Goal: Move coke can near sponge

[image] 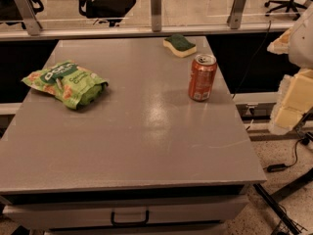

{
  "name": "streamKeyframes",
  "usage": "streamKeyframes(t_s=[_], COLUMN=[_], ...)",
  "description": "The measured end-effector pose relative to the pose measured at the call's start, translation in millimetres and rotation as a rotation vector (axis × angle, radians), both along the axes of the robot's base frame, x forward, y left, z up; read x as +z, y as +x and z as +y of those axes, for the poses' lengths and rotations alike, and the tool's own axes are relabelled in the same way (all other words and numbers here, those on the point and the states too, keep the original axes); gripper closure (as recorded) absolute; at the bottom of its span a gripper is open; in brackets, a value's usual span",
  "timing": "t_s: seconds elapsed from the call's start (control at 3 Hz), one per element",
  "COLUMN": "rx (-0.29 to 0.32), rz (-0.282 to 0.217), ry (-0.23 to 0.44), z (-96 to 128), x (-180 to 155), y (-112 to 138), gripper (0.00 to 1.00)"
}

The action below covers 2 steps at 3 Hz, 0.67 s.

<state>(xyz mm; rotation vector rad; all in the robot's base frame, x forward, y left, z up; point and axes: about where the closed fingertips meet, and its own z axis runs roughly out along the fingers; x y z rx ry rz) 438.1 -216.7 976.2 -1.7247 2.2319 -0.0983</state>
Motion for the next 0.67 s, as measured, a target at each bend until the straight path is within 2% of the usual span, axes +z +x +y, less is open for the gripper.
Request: streamKeyframes(t_s=[0.33, 0.67], rx=[-0.002, -0.007], rz=[-0.004, -0.005], ry=[0.013, 0.054], z=[3, 15], x=[-1, -7], y=[5, 26], gripper=[0.00, 0.00])
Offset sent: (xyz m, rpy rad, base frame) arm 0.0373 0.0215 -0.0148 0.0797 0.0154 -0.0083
